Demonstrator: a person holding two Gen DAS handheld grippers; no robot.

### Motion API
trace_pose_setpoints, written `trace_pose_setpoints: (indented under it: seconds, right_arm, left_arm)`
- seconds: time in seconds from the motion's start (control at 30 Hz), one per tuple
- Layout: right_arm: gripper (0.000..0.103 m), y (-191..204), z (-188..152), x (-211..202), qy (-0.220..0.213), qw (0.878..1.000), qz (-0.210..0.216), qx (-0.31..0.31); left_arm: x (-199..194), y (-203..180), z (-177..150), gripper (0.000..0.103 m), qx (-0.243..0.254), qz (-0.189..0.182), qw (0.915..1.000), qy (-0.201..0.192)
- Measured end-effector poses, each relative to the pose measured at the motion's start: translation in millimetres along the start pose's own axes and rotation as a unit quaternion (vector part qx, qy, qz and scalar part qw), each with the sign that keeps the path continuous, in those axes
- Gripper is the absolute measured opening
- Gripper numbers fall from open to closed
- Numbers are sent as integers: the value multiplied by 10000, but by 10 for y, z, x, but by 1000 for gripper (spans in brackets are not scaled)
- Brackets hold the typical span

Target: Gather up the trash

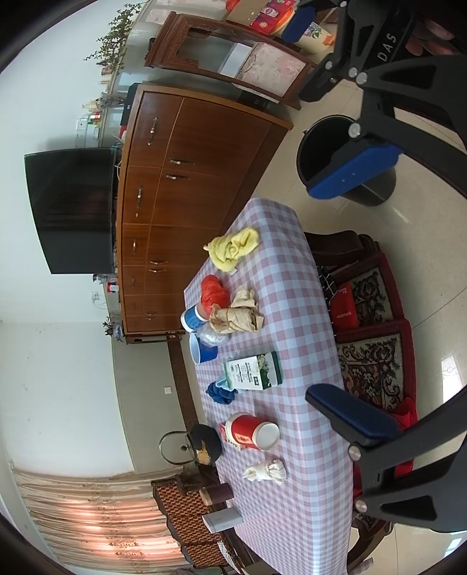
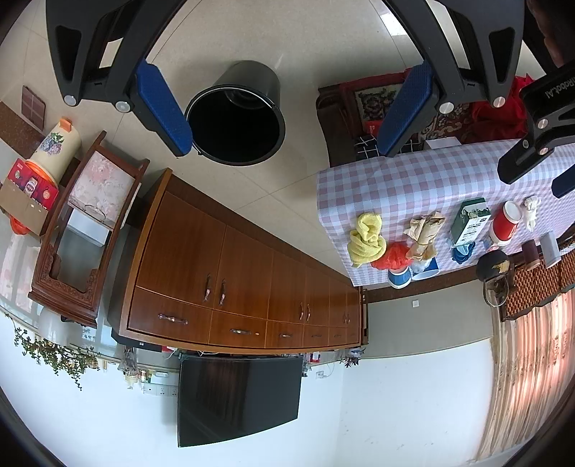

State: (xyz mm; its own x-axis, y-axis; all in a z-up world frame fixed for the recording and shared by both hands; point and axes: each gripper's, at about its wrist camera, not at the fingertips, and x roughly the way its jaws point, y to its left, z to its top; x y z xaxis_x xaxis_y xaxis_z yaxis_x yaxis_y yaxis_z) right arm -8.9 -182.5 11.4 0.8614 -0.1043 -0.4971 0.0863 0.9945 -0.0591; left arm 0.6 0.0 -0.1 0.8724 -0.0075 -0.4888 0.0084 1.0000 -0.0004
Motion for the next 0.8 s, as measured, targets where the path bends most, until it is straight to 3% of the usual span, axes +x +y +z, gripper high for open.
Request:
trace_pose_setpoints:
  seconds: [0.4,0.53,0.8]
  right_arm:
    - [103,16,-25,20,63,10000,38,-31]
    - [103,26,-10,93,140,9997,210,-61]
    - [103,63,185,309,-120,9976,637,-259]
  left_arm:
    - [11,31,-16,103,-19,23,10000,6]
    - [50,105,-11,103,-10,147,9999,8]
    - [315,490,170,103,-238,464,9986,34]
